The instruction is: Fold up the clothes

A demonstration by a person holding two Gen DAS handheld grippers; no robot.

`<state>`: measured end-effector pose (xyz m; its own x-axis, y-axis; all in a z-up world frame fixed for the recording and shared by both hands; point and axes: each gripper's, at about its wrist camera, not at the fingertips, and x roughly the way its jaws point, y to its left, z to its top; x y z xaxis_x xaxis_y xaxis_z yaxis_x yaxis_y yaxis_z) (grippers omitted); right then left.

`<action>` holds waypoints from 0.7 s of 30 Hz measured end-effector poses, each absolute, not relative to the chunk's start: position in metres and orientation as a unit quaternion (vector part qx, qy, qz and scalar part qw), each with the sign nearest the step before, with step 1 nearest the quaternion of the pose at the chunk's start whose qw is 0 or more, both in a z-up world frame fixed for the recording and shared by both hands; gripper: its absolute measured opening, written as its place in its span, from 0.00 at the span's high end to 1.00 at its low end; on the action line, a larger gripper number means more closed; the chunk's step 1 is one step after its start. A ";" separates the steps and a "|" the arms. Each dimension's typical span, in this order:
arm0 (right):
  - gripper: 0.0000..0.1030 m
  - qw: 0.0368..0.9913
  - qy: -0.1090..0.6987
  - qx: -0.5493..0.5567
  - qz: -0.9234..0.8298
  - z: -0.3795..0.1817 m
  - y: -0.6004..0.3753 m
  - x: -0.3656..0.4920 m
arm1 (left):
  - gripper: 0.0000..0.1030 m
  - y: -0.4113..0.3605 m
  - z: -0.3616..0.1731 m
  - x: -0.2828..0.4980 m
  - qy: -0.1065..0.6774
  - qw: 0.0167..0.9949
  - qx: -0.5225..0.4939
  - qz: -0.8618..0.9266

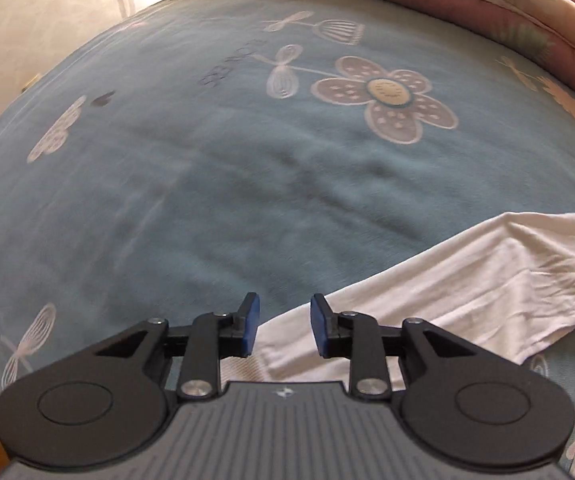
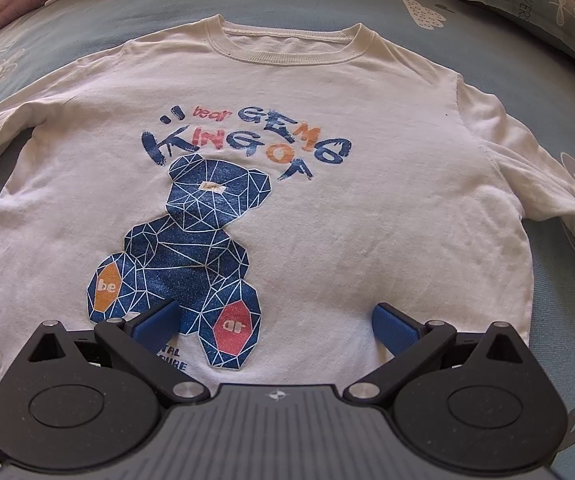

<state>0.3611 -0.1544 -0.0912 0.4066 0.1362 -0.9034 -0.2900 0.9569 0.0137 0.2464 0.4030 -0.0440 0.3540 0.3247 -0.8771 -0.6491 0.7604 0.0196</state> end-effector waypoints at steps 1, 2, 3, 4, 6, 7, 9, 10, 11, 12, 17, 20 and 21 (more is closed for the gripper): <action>0.00 0.835 0.530 -0.073 0.127 -0.091 -0.154 0.361 | 0.60 0.407 -0.048 0.233 0.475 0.798 -0.190 0.318; 0.00 0.835 0.531 -0.073 0.127 -0.091 -0.154 0.362 | 0.59 0.410 -0.053 0.222 0.468 0.792 -0.218 0.326; 0.00 0.834 0.532 -0.073 0.127 -0.090 -0.154 0.362 | 0.59 0.413 -0.059 0.214 0.461 0.785 -0.248 0.331; 0.00 0.833 0.534 -0.074 0.126 -0.090 -0.153 0.362 | 0.58 0.415 -0.063 0.208 0.454 0.782 -0.272 0.331; 0.00 0.830 0.539 -0.075 0.125 -0.090 -0.153 0.364 | 0.55 0.415 -0.070 0.206 0.442 0.782 -0.290 0.330; 0.00 0.827 0.542 -0.076 0.125 -0.089 -0.152 0.366 | 0.52 0.414 -0.074 0.208 0.444 0.783 -0.286 0.329; 0.00 0.822 0.550 -0.078 0.124 -0.089 -0.151 0.368 | 0.51 0.410 -0.080 0.215 0.449 0.785 -0.265 0.335; 0.00 0.819 0.555 -0.079 0.123 -0.089 -0.150 0.370 | 0.51 0.406 -0.079 0.220 0.454 0.787 -0.248 0.335; 0.00 0.815 0.561 -0.080 0.121 -0.089 -0.149 0.372 | 0.61 0.402 -0.079 0.226 0.461 0.789 -0.230 0.334; 0.00 0.811 0.567 -0.081 0.120 -0.088 -0.148 0.374 | 0.72 0.399 -0.077 0.230 0.463 0.795 -0.224 0.323; 0.00 0.800 0.582 -0.084 0.120 -0.086 -0.144 0.377 | 0.87 0.394 -0.059 0.246 0.461 0.816 -0.189 0.293; 0.00 0.802 0.578 -0.084 0.125 -0.081 -0.142 0.374 | 0.87 0.407 -0.044 0.255 0.450 0.824 -0.172 0.299; 0.00 0.805 0.574 -0.083 0.126 -0.079 -0.140 0.372 | 0.87 0.412 -0.040 0.260 0.449 0.826 -0.166 0.298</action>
